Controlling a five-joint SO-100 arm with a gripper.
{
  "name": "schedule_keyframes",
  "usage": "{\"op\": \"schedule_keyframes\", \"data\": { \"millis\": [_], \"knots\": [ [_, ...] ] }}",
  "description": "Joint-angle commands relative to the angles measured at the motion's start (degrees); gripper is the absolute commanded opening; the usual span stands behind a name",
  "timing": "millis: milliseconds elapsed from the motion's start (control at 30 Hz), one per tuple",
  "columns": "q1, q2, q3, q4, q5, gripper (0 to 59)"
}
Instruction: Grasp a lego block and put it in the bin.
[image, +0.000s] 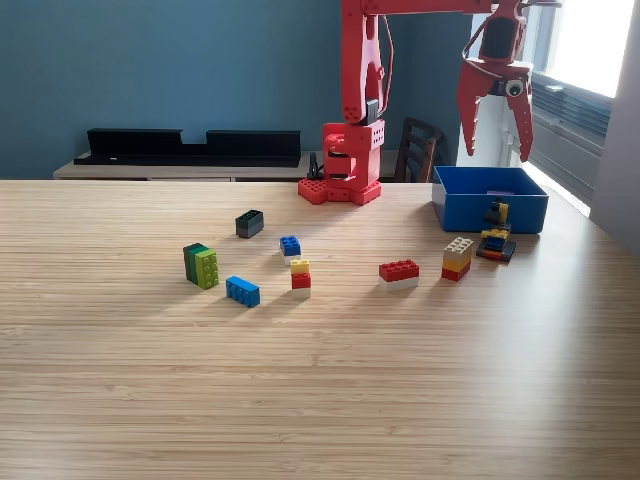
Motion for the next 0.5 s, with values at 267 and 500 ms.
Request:
{"op": "schedule_keyframes", "data": {
  "millis": [267, 500],
  "knots": [
    [23.7, 4.1, -10.4, -0.9, 5.6, 25.8],
    [25.8, 4.1, -8.8, -0.9, 5.7, 25.6]
  ]
}}
